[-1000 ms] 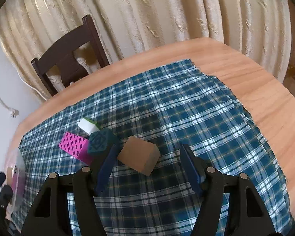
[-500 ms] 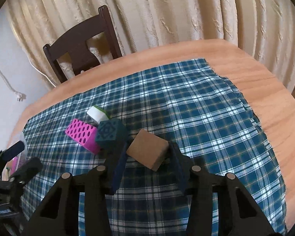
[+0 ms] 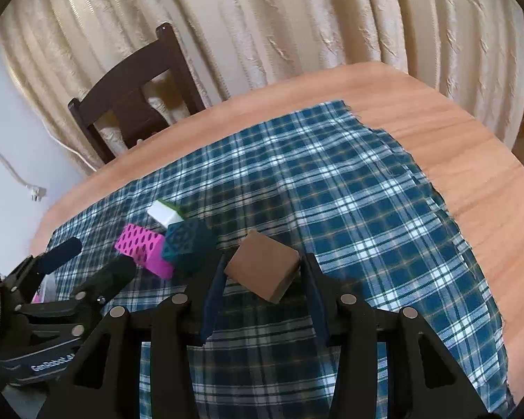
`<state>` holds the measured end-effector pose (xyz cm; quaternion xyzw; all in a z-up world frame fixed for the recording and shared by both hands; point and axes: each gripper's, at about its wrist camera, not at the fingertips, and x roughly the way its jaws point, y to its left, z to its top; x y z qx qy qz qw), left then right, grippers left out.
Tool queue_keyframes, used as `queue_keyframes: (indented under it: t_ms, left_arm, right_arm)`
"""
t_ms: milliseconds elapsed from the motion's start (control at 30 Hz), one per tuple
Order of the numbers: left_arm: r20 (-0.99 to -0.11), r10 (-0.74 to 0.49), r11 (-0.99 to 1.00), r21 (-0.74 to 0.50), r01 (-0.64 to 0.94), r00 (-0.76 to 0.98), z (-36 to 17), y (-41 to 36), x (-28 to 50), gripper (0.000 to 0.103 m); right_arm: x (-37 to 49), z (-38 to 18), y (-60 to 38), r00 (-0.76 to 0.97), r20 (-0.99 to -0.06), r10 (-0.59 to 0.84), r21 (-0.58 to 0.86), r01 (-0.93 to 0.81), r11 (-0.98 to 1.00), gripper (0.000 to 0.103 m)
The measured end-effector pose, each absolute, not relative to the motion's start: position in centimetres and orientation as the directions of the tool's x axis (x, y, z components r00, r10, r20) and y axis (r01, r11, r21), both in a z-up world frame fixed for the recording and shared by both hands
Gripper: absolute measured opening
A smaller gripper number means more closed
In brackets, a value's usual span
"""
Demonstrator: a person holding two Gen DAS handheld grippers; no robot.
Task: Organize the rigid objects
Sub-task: 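Grasp the wooden cube with the left gripper while the right grasps the magenta dotted block, then carry the magenta block into the bowl with the right gripper while the left holds the wooden cube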
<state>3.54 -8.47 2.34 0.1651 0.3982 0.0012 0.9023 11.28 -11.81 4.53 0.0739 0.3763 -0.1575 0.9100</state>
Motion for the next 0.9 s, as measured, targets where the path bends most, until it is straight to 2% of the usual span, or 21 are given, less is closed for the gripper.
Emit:
queue_keyframes:
  t_ms: [167, 267, 333, 467, 533, 900]
  left_arm:
    - [-0.723, 0.124, 0.948, 0.288, 0.133, 0.68, 2.2, -8.2, 3.7, 0.045]
    - [-0.721, 0.123, 0.948, 0.289, 0.135, 0.682, 2.1, -8.2, 3.7, 0.045]
    - [-0.721, 0.119, 0.949, 0.284, 0.135, 0.683, 2.2, -8.1, 3.7, 0.045]
    - [-0.72, 0.12, 0.948, 0.286, 0.135, 0.683, 2.2, -8.1, 3.7, 0.045]
    - [-0.719, 0.124, 0.947, 0.292, 0.136, 0.684, 2.2, -8.2, 3.7, 0.045]
    - [-0.715, 0.132, 0.943, 0.303, 0.135, 0.686, 2.2, -8.3, 3.7, 0.045]
  right_arm:
    - [11.9, 3.7, -12.5, 0.651, -0.722, -0.233, 0.019, 0.355, 0.935, 0.101]
    - [12.4, 3.2, -12.6, 0.634, -0.734, -0.242, 0.007, 0.364, 0.932, 0.094]
    - [12.8, 2.9, -12.6, 0.617, -0.746, -0.249, -0.013, 0.361, 0.933, 0.086]
    - [13.2, 2.4, -12.8, 0.593, -0.755, -0.279, -0.054, 0.368, 0.928, 0.077]
    - [13.2, 2.2, -13.1, 0.586, -0.756, -0.292, -0.063, 0.379, 0.923, 0.063]
    - [11.9, 3.2, -12.3, 0.612, -0.723, -0.322, -0.089, 0.38, 0.921, 0.063]
